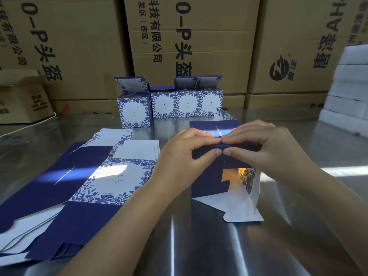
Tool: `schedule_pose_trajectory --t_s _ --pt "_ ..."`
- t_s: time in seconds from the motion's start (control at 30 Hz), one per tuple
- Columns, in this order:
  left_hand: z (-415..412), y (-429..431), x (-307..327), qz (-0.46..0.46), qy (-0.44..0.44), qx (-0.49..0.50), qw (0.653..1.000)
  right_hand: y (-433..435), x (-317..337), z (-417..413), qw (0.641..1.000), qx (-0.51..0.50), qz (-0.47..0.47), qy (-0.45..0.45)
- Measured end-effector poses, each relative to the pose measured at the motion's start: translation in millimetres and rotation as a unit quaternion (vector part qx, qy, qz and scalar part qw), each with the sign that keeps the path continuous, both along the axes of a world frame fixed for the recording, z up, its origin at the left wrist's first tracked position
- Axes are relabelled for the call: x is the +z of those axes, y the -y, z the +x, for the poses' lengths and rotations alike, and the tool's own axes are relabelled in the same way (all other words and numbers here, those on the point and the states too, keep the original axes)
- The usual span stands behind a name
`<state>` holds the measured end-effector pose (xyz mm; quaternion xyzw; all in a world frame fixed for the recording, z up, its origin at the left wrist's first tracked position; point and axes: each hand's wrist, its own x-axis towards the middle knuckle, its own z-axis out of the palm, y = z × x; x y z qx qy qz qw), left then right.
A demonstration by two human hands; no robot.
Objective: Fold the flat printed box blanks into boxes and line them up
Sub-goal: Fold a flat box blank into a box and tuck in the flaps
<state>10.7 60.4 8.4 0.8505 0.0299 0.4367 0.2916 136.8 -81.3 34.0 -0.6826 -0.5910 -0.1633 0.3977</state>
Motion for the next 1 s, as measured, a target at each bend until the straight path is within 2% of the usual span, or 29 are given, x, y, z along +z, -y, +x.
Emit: schedule_pose_trajectory --t_s 0.2,0.4,0.6,1.0 --pt "2 0 -1 0.001 0.011 0.002 1.000 -1 -2 -1 1.000 -0.008 0.011 -0.003" --pt "6 3 -3 0.041 0.068 0.013 0.997 -2 -3 -3 1.000 0.002 0.029 0.008" --pt "6 4 -3 0.063 0.080 0.021 0.995 -3 -4 -3 0.999 0.008 0.037 0.001" --pt "0 -9 2 -0.017 -0.002 -0.032 0.999 -2 -2 1 1.000 0.006 0.018 -0.020"
